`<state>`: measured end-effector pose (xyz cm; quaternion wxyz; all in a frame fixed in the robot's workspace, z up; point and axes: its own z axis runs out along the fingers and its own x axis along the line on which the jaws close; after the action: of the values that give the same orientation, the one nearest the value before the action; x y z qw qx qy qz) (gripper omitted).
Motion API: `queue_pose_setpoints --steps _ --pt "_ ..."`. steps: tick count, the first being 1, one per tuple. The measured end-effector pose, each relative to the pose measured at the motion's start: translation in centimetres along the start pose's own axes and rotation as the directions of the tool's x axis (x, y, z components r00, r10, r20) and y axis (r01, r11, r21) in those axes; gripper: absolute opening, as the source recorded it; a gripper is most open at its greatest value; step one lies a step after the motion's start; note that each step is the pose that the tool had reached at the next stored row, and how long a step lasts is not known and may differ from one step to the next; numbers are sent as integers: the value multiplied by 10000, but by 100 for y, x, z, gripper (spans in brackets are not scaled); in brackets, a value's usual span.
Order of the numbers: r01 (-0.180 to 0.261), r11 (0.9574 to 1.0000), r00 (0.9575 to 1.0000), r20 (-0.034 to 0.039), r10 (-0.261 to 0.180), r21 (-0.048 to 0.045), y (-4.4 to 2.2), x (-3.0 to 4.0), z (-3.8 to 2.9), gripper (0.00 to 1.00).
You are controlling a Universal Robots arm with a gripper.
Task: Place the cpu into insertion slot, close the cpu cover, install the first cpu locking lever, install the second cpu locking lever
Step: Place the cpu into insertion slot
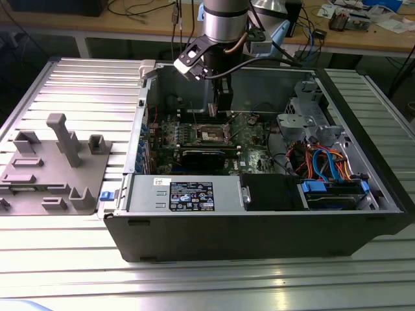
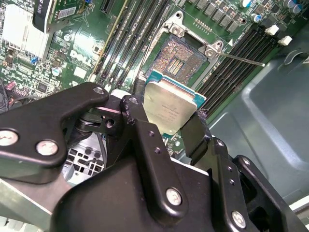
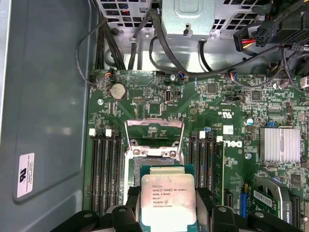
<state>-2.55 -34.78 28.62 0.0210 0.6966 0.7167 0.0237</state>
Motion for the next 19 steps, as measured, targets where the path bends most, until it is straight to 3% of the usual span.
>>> queue_pose_setpoints --steps 19 --pt "-181 9998 9998 11 181 -1 0 0 1 54"
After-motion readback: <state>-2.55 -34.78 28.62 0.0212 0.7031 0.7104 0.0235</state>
